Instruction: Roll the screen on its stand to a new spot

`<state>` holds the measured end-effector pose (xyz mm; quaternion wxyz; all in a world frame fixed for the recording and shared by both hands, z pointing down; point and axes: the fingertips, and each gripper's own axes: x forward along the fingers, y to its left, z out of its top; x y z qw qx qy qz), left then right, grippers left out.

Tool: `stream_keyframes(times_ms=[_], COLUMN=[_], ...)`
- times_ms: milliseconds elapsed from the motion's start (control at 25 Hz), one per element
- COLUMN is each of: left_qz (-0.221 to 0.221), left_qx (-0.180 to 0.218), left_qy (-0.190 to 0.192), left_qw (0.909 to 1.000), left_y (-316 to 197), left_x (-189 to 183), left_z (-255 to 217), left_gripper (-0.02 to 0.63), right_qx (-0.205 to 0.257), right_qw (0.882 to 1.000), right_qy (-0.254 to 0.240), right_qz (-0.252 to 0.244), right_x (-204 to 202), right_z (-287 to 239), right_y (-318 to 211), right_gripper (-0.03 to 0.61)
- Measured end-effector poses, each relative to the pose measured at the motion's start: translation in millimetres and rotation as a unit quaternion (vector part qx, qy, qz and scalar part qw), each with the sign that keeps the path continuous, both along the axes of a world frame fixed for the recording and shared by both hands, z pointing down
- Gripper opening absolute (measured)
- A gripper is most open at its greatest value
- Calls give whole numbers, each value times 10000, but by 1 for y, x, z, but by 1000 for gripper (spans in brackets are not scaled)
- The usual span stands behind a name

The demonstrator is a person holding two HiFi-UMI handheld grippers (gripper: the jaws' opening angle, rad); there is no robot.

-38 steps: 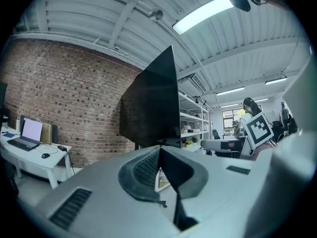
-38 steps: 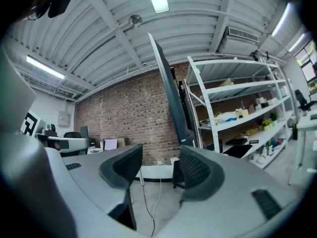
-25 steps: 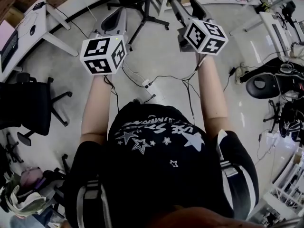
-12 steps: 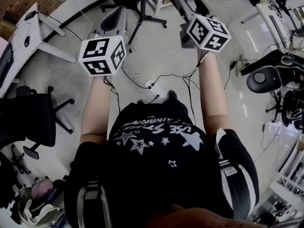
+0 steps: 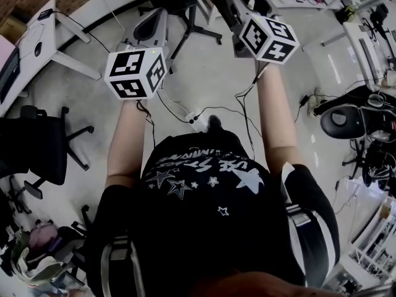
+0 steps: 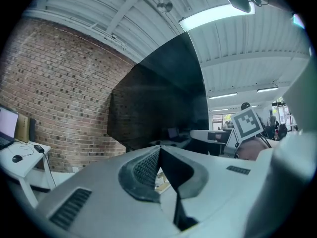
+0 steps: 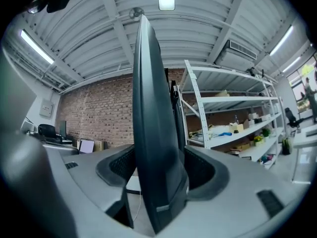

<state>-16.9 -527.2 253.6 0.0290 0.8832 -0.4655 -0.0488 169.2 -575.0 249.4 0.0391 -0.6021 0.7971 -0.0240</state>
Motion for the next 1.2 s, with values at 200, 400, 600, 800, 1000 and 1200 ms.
stream_keyframes(times_ms=[200,400,600,800,1000,1200], left_qz=[-273,-470,-584,-618,-599,-549], left_qx=[69,105,86,70,72,63], left_qy=[14,-58,-55,-43,-48,-50], left_qw=[9996,9988,9982,9981,9982,9985], left_y=[-14,-25,-35,-34,-26,-20], left_x=[6,10,9,7,2,-6], left_z=[-10,-11,-10,-8,-6,-4], left_gripper=[8,8,8,8,8,8], right_qx=[231,449,550,510,471,468], right_qw=[9997,9984,9981,9984,9984,9984], right_qy=[71,74,172,241,291,290], right_qz=[-97,-330,-225,56,117,129], right_x=[-4,-9,-10,-9,-14,-23], right_z=[-10,-20,-22,-20,-19,-18], right_y=[-18,-24,-27,-27,-22,-14], right_gripper=[278,278,260,224,219,218])
